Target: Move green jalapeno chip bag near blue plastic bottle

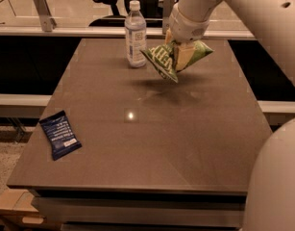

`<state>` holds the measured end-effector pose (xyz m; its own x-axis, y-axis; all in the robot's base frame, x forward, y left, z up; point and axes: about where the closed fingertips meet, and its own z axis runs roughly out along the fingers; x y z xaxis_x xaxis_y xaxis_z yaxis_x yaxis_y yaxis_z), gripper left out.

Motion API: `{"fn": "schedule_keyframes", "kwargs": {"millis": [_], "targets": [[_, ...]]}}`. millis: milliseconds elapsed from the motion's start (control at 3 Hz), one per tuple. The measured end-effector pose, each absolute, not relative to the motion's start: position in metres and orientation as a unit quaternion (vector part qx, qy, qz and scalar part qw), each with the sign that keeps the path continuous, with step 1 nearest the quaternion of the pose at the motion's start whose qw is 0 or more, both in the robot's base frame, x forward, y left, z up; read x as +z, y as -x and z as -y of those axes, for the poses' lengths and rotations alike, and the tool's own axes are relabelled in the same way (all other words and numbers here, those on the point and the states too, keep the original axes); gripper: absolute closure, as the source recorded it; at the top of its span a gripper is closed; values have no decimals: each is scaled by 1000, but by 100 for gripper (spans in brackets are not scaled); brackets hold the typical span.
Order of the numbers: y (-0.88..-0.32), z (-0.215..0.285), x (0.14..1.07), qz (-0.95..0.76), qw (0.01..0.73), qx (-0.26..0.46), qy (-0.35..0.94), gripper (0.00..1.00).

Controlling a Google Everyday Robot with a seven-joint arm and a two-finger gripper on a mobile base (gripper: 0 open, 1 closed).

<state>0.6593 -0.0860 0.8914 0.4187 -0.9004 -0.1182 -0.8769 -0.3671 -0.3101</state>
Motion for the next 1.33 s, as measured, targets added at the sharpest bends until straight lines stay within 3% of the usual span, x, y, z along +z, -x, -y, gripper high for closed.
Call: {"fn": "schedule_keyframes", "kwargs": {"millis": [1333], "targets": [[-677, 70, 835, -520, 126, 0, 845, 100]]}}
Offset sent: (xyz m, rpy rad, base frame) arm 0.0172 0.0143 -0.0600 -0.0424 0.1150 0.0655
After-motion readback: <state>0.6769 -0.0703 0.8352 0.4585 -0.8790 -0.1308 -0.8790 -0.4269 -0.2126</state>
